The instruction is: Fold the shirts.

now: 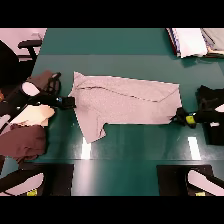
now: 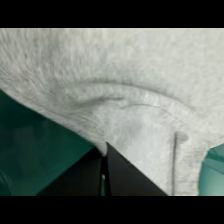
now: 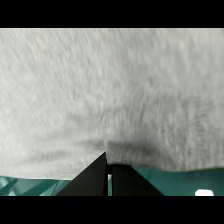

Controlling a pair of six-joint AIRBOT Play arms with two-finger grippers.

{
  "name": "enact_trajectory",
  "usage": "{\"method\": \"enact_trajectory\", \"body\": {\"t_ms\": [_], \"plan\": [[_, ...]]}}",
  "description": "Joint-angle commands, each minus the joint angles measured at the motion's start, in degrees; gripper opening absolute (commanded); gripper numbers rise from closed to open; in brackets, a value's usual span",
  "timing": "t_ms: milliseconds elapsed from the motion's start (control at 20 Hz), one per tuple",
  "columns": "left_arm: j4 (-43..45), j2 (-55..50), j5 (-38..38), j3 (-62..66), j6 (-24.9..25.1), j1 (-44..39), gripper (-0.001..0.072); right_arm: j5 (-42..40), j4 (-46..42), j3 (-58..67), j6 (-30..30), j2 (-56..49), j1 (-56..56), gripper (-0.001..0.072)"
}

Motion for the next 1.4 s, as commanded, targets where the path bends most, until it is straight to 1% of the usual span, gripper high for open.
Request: {"method": "enact_trajectory", "body": {"t_ms": [0,150,300,500,650,800,950,1100,1250,1300,1350], "plan": [[2.64,7.63,-2.21,5.07,0.2,0.0,0.002,1.88,1.05,8.31,-0.76,4.83,1.4,0.0013],[4.83,16.24,-6.21,16.7,0.22,0.0,0.002,5.07,1.07,21.62,-0.76,12.0,-0.07,0.0013],[5.07,22.49,-6.14,32.35,0.17,0.0,0.002,7.56,1.05,36.76,-0.74,17.99,-2.62,0.0012],[5.03,24.5,-6.47,52.85,-1.36,-0.02,0.002,12.85,0.98,52.87,-0.74,21.99,-7.67,0.0013],[5.05,24.5,-6.58,62.14,-2.45,0.0,0.0019,19.8,1.03,61.16,-0.7,21.92,-12.74,0.0012],[5.03,24.5,-6.62,64.5,-2.99,-0.02,0.0019,26.75,1.03,68.39,0.42,19.23,-14.64,0.0011],[5.07,22.69,-10.23,64.24,-4.33,0.0,0.0019,31.87,0.5,76.06,3.39,14.03,-12.94,0.0011],[5.05,16.31,-17.9,62.45,-4.33,-0.02,0.0019,34.38,-9.31,79.23,8.04,7.13,-4.7,0.0011],[5.09,6.78,-22.47,57.81,-4.26,-0.02,0.002,35.17,-21.68,73.05,9.38,-0.52,7.85,0.0011],[5.11,3.3,-23.41,56.11,-3.96,-0.02,0.002,36.0,-24.41,70.73,9.53,-4.0,10.67,0.0011],[5.11,-0.63,-24.5,54.29,-3.78,-0.02,0.002,36.76,-25.03,68.85,9.94,-7.48,12.35,0.0011]]}}
